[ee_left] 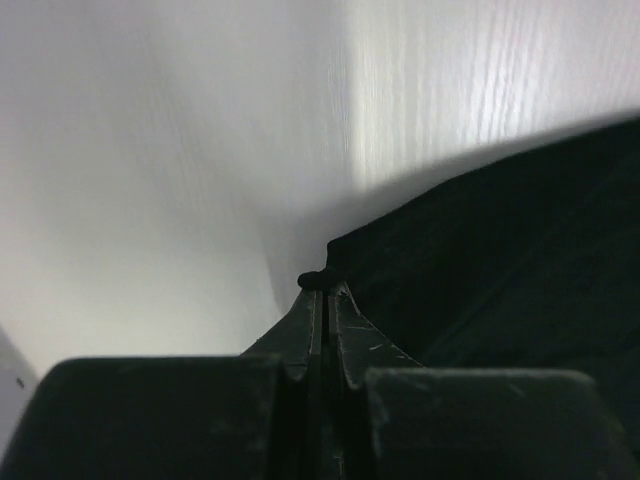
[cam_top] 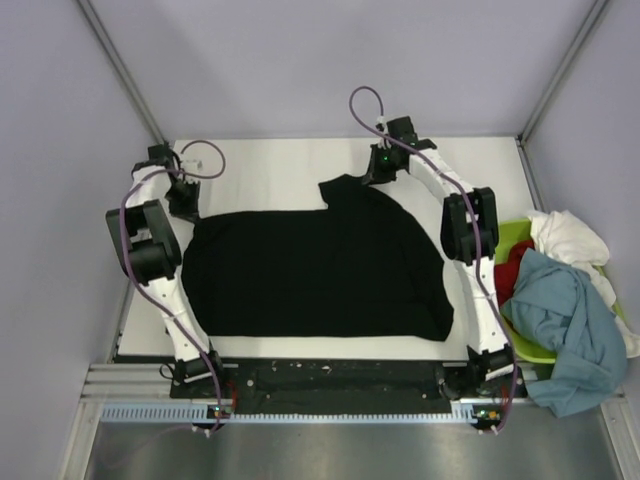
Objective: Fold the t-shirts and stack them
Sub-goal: Grap the side of the flattened tshirt furthest away from the robot with both arms, then fold the other side of the tshirt into a rectangle
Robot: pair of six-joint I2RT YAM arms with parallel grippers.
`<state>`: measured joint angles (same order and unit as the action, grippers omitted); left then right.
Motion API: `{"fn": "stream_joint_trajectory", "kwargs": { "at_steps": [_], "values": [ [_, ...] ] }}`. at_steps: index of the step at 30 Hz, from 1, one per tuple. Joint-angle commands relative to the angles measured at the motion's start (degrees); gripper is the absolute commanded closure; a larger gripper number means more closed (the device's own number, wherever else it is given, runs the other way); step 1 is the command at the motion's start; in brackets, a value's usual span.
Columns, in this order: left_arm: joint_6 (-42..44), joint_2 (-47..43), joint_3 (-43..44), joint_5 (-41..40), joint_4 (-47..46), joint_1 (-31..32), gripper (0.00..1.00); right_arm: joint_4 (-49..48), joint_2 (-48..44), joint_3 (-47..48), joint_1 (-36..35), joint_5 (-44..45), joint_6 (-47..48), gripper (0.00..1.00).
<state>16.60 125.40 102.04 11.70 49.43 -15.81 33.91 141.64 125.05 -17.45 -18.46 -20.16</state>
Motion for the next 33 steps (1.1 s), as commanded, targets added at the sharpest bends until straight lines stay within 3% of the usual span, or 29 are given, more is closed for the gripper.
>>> {"fn": "stream_joint_trajectory", "kwargs": {
  "at_steps": [1, 9, 15, 18, 24, 33],
  "values": [
    [3.3, -12.1, -5.3, -0.1, -3.7, -0.8, 1.0, -1.7, -13.8, -5.9, -0.4, -4.9, 2.2, 1.0],
    [7.6, -26.6, -20.0, -0.7, -4.5, -2.6, 1.0, -2.1, -38.1, -34.6, -0.4, -6.9, 5.7, 1.0],
    [12.8, -37.6, -28.6, 0.4, -0.6, -2.6, 1.0, -2.3, -57.1, -58.1, -0.6, -6.3, 2.9, 1.0],
    [15.8, -41.1, -33.4, -2.8, 1.5, -2.6, 1.0, -2.5, -63.7, -66.5, -0.9, -5.5, 0.6, 1.0],
    [18.7, -41.9, -43.3, -13.3, -3.4, -2.6, 1.0, -9.6, -67.6, -79.8, -1.0, -5.7, -4.6, 1.0],
    [20.3, -41.0, -44.6, -20.0, -3.7, -2.6, 1.0, -8.4, -66.2, -83.6, -1.0, -2.6, -6.0, 1.0]
  ]
}}
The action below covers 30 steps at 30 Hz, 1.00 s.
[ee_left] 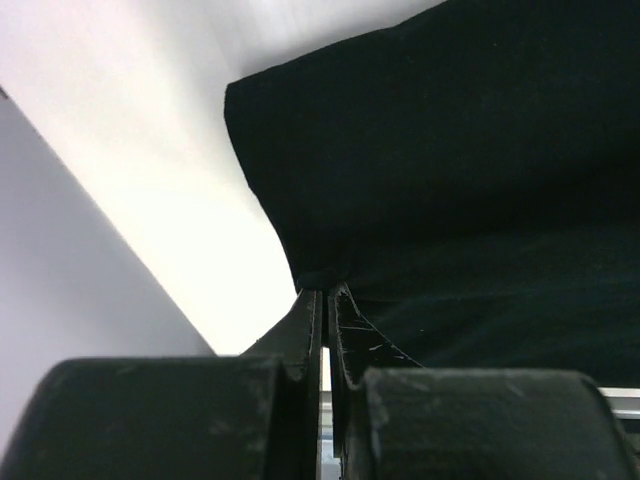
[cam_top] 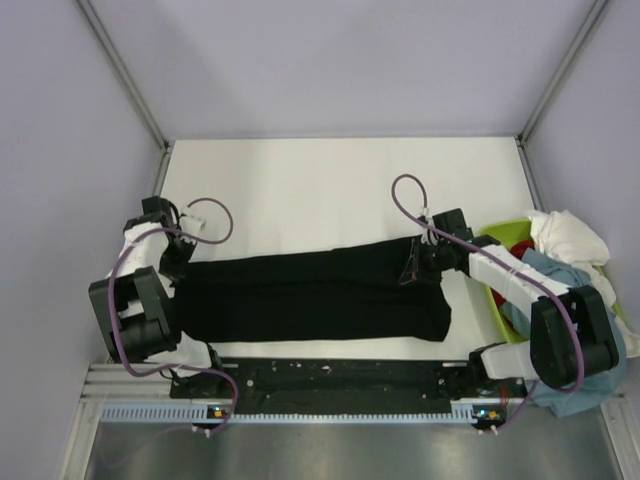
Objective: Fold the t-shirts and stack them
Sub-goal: Fold the other side of the tshirt into a rectangle
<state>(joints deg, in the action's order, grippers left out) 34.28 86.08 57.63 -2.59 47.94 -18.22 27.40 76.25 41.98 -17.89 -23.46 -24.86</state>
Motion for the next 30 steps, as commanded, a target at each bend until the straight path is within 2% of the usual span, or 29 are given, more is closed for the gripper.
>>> {"fn": "stream_joint_trajectory", "kwargs": {
  "at_steps": [1, 4, 8, 9, 10, 12, 14, 16, 18, 22, 24, 26, 28, 30],
  "values": [
    [3.1, -2.1, -0.1, -6.3, -2.4, -0.2, 1.0, -1.7, -0.9, -0.8, -0.6, 2.4, -1.4, 1.0],
    [4.6, -2.6, 0.0, -5.7, -1.7, -0.2, 1.0, -1.4, -0.9, -1.2, -0.5, 1.8, -1.4, 1.0],
    [7.5, -2.7, -0.7, -1.8, 4.2, -0.2, 1.0, 0.5, -0.5, -2.3, -0.5, 1.1, -1.9, 1.0],
    [8.3, -2.8, -1.3, -2.0, 5.6, -0.2, 0.93, 1.8, -0.3, -2.5, -0.6, 1.7, -2.1, 0.91],
    [9.3, -3.3, -2.0, -3.0, 6.4, -0.2, 0.82, 3.3, -0.2, -2.5, -0.6, 2.8, -2.3, 0.78],
    [11.0, -5.0, -3.5, -6.6, 6.7, -0.2, 0.52, 7.1, -1.1, -2.0, -0.5, 5.8, -2.6, 0.57],
    [12.5, -7.7, -3.4, -10.0, 6.5, -0.2, 0.43, 9.7, -3.7, -1.0, -0.5, 8.6, -4.0, 0.51],
    [13.2, -9.6, -0.1, -10.7, 7.7, -0.3, 0.41, 10.3, -8.1, 0.2, -0.5, 11.8, -5.2, 0.47],
    [12.3, -10.0, 4.8, -7.9, 10.2, 0.2, 0.42, 10.6, -10.5, 2.0, -0.4, 14.9, -5.3, 0.46],
    [7.8, -8.6, 10.9, 5.2, 16.6, 7.0, 0.49, 8.8, -9.2, 5.4, -0.2, 17.1, -4.1, 0.46],
    [5.1, -8.4, 8.3, 8.5, 13.3, 13.4, 0.5, 5.3, -6.8, 7.0, -0.2, 14.0, -3.1, 0.49],
    [2.1, -6.1, 6.5, 9.4, 9.6, 23.8, 0.54, 3.3, -4.2, 8.4, -0.2, 11.1, -2.2, 0.51],
    [-1.0, -2.3, 8.3, 11.6, 6.0, 32.8, 0.58, 3.0, -1.0, 9.6, -0.2, 12.0, -1.5, 0.51],
    [-4.3, 2.7, 13.4, 18.9, 3.6, 38.1, 0.58, 2.8, 2.0, 10.3, 0.1, 12.1, -0.5, 0.51]
  ]
}}
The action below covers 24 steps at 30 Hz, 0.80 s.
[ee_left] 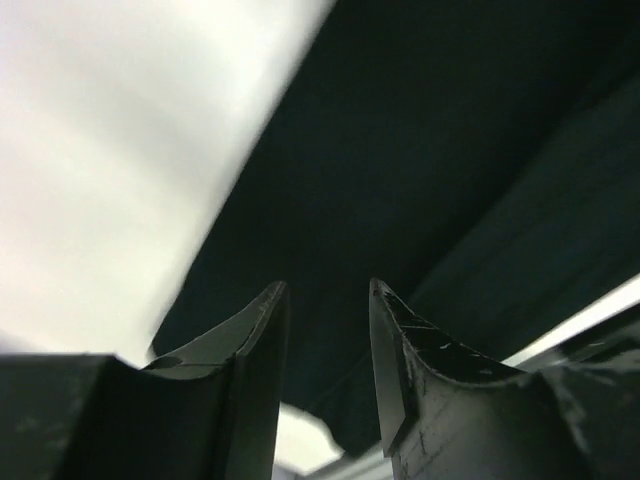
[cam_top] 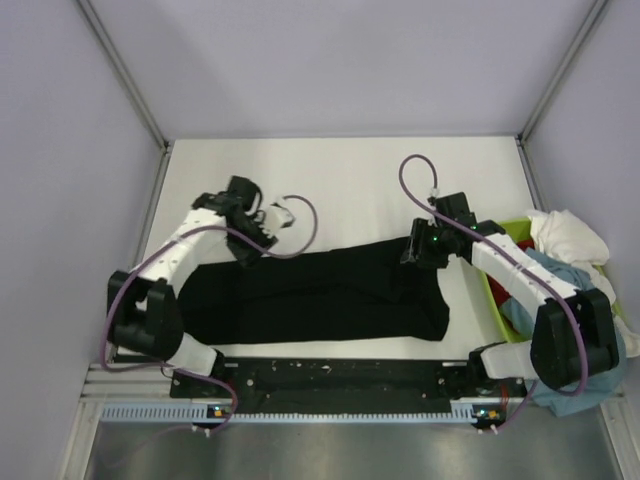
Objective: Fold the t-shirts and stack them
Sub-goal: Fold the other side of the tshirt into a rectangle
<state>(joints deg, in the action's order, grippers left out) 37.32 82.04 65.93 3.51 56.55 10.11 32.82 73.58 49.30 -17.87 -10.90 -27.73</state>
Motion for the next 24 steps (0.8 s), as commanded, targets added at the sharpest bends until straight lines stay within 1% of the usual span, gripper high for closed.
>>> {"fn": "stream_joint_trajectory", "kwargs": {
  "at_steps": [1, 3, 4, 6, 8, 10, 14, 16, 17, 19, 20, 22, 23, 24],
  "values": [
    [-9.0, 10.3, 8.7, 15.5, -5.1, 11.9, 0.57, -3.2, 6.1, 2.8, 0.4, -1.1, 2.3, 0.51],
    [-13.7, 16.9, 15.9, 19.2, -5.1, 15.5, 0.56, -5.7, 8.6, 1.9, 1.1, -3.2, 1.6, 0.52],
    [-15.5, 20.1, 19.4, 21.1, -5.3, 17.0, 0.56, -7.1, 9.3, 1.2, 1.0, -4.7, 0.9, 0.54],
    [-19.4, 24.0, 22.9, 25.4, -8.2, 19.9, 0.56, -9.3, 10.0, -0.6, 1.1, -7.2, 0.4, 0.54],
    [-23.9, 25.8, 22.7, 27.9, -14.2, 22.7, 0.55, -9.8, 9.3, -2.7, 1.2, -8.4, -0.5, 0.54],
    [-26.2, 27.5, 22.1, 29.2, -17.1, 24.9, 0.53, -9.8, 7.6, -5.3, 1.0, -7.9, -1.7, 0.52],
    [-27.6, 32.3, 22.3, 28.7, -17.2, 28.6, 0.51, -9.8, 6.4, -9.6, 1.1, -8.6, -3.9, 0.5],
    [-27.9, 34.7, 21.6, 28.8, -16.8, 29.4, 0.51, -10.0, 6.4, -11.1, 1.0, -9.5, -4.5, 0.5],
    [-27.8, 35.3, 21.0, 28.4, -16.7, 29.7, 0.51, -10.2, 6.5, -11.6, 1.1, -10.2, -4.7, 0.51],
    [-27.5, 36.2, 20.1, 26.4, -16.8, 30.0, 0.51, -9.9, 6.2, -12.7, 1.0, -11.9, -4.9, 0.62],
    [-27.0, 36.3, 19.7, 25.4, -16.9, 30.0, 0.51, -9.7, 5.7, -13.1, 1.0, -12.1, -4.9, 0.71],
    [-26.3, 35.8, 19.2, 25.1, -17.0, 30.0, 0.53, -8.7, 3.7, -13.7, 1.0, -12.0, -5.0, 0.86],
    [-26.1, 35.6, 19.1, 25.5, -16.9, 30.1, 0.56, -8.4, 2.6, -13.8, 1.0, -12.0, -5.1, 0.93],
    [-25.6, 35.1, 19.1, 26.1, -16.6, 30.1, 0.62, -7.8, 1.7, -13.8, 1.0, -12.1, -5.1, 0.97]
  ]
}}
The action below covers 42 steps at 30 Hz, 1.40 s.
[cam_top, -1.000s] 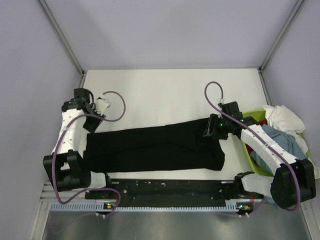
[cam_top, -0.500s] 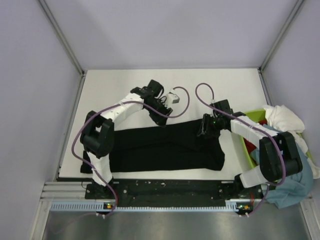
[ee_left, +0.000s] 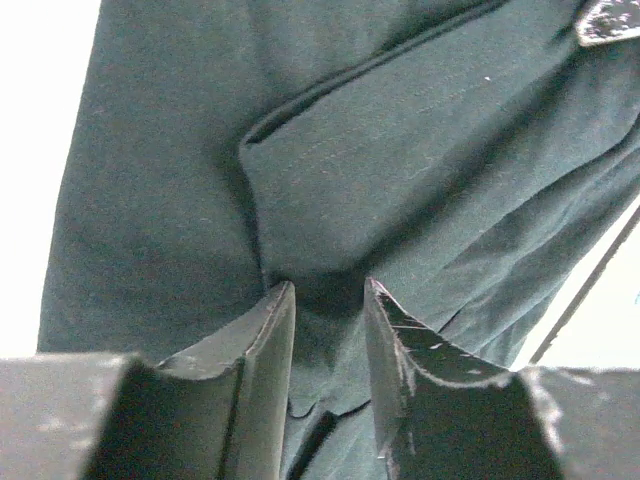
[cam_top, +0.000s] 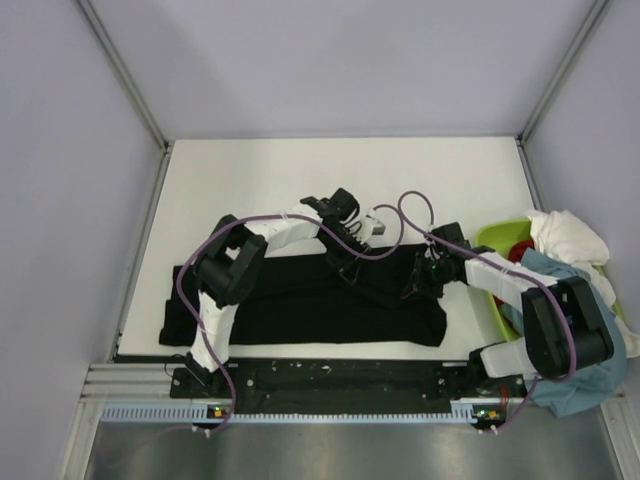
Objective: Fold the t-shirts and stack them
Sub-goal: Fold the other side of the tshirt into a rectangle, then rotate the tshirt 80 degrees
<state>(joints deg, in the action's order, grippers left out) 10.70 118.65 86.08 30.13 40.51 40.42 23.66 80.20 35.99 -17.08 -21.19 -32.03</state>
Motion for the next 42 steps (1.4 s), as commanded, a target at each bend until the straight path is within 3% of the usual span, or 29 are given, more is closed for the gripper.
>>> {"fn": "stream_joint_trajectory", "kwargs": {
  "at_steps": [1, 3, 7, 14, 21, 25, 29, 31, 37, 42],
  "values": [
    [1.4, -1.8, -0.8, 0.3, 0.0, -0.2, 0.7, 1.9, -5.6, -0.4, 0.2, -1.9, -0.8, 1.0],
    [3.1, -2.7, -0.5, 2.1, 1.7, -0.2, 0.84, 3.6, -6.6, 0.3, 0.2, -1.6, -0.8, 1.0],
    [6.7, -4.0, -0.7, 4.8, 5.3, -0.2, 1.0, 7.1, -7.8, 2.3, 0.2, 0.2, 1.1, 0.99],
    [10.6, -9.0, -2.0, 9.8, 8.6, -0.2, 1.0, 11.3, -9.0, 4.3, 0.2, -1.0, 2.9, 0.97],
    [15.4, -10.8, -6.4, 13.3, 9.9, -0.2, 1.0, 12.6, -8.8, 3.7, 0.0, -7.5, 4.3, 0.84],
    [14.6, -9.5, -6.5, 10.4, 8.0, -0.2, 1.0, 13.6, -8.3, 2.9, -0.1, -8.5, 4.7, 0.75],
    [13.4, -9.8, -5.3, 5.9, 5.1, -0.2, 0.84, 20.8, -9.5, 6.5, -0.1, -6.2, 6.1, 0.55],
    [13.3, -10.2, -6.5, 3.5, 3.1, -0.1, 0.77, 22.7, -11.4, 9.6, 0.0, -0.5, 6.8, 0.51],
    [14.8, -7.7, -10.1, 0.7, 1.1, -0.1, 0.76, 20.5, -8.9, 17.4, 2.3, 11.5, 9.1, 0.51],
    [18.3, -7.9, -12.5, 1.3, 4.2, 0.8, 0.85, 9.5, -1.0, 15.8, 7.0, 11.0, 7.8, 0.58]
  ]
}}
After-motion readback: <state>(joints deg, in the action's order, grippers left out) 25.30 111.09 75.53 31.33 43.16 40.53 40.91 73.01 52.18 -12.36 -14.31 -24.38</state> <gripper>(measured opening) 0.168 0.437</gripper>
